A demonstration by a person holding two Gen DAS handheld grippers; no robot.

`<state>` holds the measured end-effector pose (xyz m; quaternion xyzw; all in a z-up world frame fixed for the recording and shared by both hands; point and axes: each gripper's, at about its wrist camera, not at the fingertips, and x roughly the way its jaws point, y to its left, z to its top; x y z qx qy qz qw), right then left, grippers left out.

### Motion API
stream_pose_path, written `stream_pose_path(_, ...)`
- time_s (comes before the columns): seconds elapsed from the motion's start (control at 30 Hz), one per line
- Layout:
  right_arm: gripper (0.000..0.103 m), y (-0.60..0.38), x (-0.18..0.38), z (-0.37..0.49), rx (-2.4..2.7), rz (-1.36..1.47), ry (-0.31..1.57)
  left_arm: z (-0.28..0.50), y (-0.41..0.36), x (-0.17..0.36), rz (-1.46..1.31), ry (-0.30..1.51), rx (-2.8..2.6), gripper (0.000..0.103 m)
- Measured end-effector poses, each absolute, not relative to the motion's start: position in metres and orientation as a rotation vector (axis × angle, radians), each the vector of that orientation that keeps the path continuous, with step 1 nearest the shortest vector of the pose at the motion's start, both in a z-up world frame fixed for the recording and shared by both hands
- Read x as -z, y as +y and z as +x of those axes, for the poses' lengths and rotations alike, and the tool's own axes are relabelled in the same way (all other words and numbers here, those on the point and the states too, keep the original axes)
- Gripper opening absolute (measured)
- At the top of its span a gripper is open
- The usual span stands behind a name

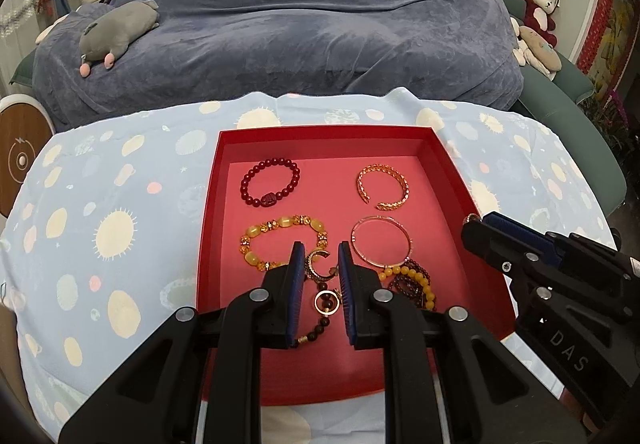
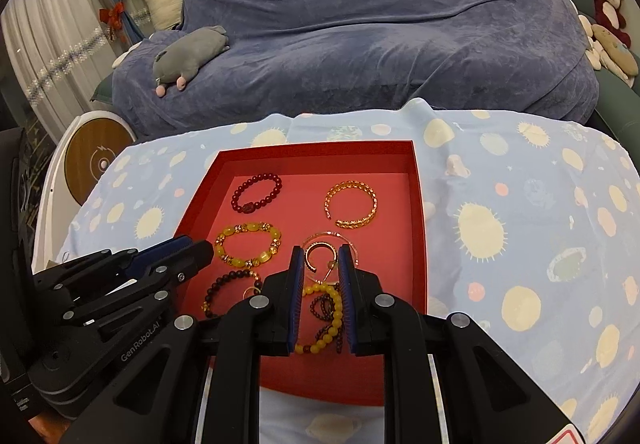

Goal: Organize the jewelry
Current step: 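Carry both hoop earrings into the red box and open both grippers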

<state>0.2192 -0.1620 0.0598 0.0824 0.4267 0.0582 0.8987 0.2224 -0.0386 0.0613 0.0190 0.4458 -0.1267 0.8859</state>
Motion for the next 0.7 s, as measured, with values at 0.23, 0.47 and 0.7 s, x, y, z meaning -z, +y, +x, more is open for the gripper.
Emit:
stream_pose_path(0.23, 0.017, -0.160, -0.050, 0.245, -0.126, 0.163, 0.894, 0.247, -0.042, -0.048, 0.050, 0.942, 0.256, 0.017)
stream_pose_path(0.47, 0.017, -0.159, -0.036, 0.270, -0.115, 0.155, 0.913, 0.272, -0.037, -0.034, 0.043, 0.969, 0.241, 0.017)
stream_pose_path(0.7, 0.017, -0.158, -0.020, 0.286, -0.113, 0.156, 0.942, 0.288, -0.036, -0.020, 0.041, 1.000, 0.227, 0.017)
